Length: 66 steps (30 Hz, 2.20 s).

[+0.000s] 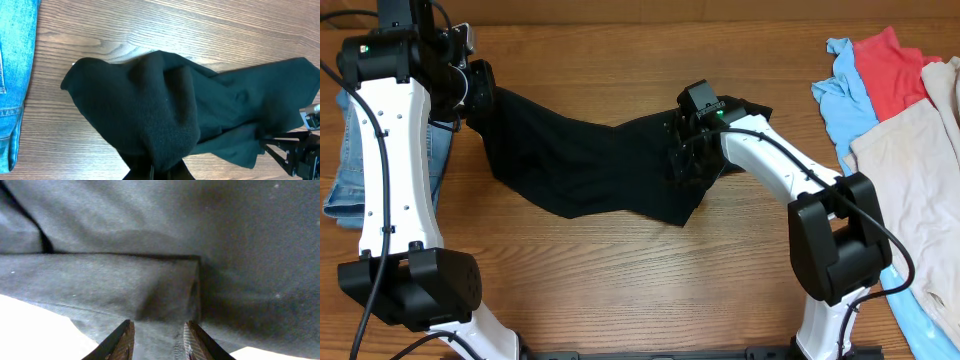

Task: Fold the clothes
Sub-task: 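Lift the garment with both grippers, spreading it open above the table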

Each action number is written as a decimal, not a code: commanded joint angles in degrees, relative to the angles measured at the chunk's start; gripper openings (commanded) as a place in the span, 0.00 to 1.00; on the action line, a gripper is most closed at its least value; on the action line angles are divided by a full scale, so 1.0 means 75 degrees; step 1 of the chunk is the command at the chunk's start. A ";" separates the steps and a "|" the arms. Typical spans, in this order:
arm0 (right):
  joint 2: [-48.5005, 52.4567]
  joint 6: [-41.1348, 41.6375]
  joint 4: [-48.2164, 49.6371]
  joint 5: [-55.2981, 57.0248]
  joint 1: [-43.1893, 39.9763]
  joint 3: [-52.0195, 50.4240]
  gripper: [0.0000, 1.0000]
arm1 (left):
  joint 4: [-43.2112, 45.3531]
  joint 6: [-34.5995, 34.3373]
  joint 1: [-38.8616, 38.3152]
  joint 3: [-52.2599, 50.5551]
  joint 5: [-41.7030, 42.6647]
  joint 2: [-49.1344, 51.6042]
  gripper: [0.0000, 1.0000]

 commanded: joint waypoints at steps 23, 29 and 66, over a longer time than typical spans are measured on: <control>-0.0440 0.0000 -0.1180 0.0423 -0.0131 0.1110 0.04 | 0.0003 0.0175 -0.0015 0.0038 -0.0009 0.0020 0.04; -0.1612 0.0125 -0.3077 0.1070 -0.1177 0.3587 0.04 | -0.0189 0.0230 -0.0015 0.0041 0.0015 -0.0396 0.04; -0.0122 0.0166 -0.1046 0.1722 -0.3264 0.6942 0.04 | 0.5630 -0.1719 0.0662 0.0224 0.2101 -0.0096 0.04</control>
